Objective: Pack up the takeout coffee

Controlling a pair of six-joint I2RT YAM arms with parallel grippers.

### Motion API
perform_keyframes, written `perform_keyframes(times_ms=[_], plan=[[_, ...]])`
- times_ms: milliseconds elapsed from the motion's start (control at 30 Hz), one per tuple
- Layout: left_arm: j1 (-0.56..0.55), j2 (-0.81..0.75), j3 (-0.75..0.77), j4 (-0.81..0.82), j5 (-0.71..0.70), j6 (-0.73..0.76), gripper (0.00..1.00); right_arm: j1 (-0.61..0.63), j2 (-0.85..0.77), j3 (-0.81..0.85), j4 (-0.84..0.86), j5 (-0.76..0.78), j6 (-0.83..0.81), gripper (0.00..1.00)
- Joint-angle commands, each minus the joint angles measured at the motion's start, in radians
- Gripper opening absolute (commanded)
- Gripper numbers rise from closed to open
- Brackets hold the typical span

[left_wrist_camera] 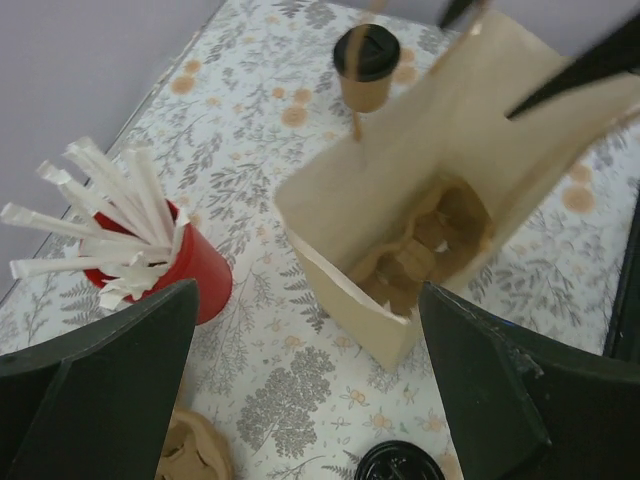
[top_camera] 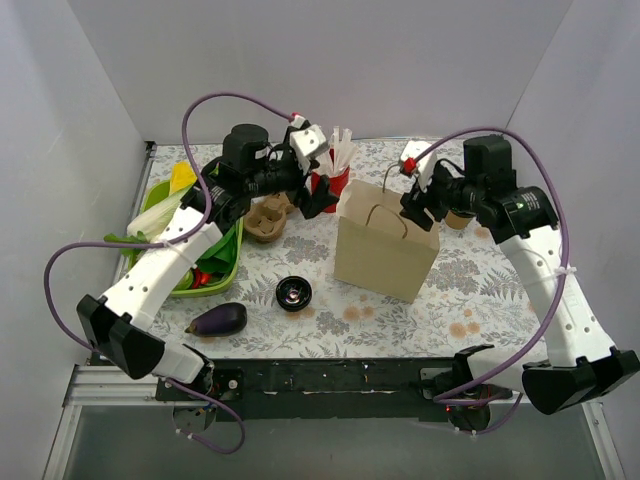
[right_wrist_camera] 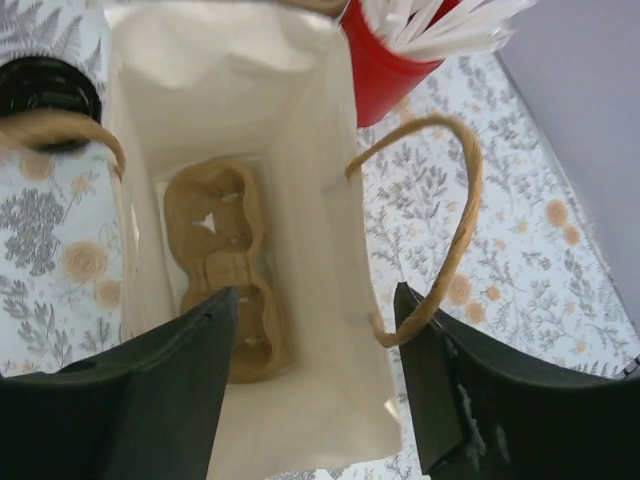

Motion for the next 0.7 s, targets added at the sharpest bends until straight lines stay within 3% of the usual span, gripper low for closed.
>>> perform_keyframes(times_ms=[0, 233, 400, 500, 667], plan=[[0.003, -0.127, -0.066, -0.048, 0.293, 0.185, 0.93, -0.009, 0.000, 0.146, 0.058, -0.070, 0.135, 0.73], [-0.014, 0.013, 0.032, -0.156, 0.457, 0.282, 0.89, -0.009, -0.015, 0.187, 0.080, -0.067, 0.188, 0.74], [-0.021, 0.128, 0.170, -0.304, 0.550, 0.369, 0.82, -0.009, -0.043, 0.206, 0.017, -0.116, 0.152, 0.67], [-0.037, 0.191, 0.213, -0.341, 0.557, 0.408, 0.76, -0.009, -0.069, 0.154, -0.028, -0.139, 0.149, 0.65], [-0.054, 0.282, 0.283, -0.413, 0.569, 0.462, 0.71, -0.009, -0.121, 0.031, 0.118, -0.027, 0.180, 0.66]])
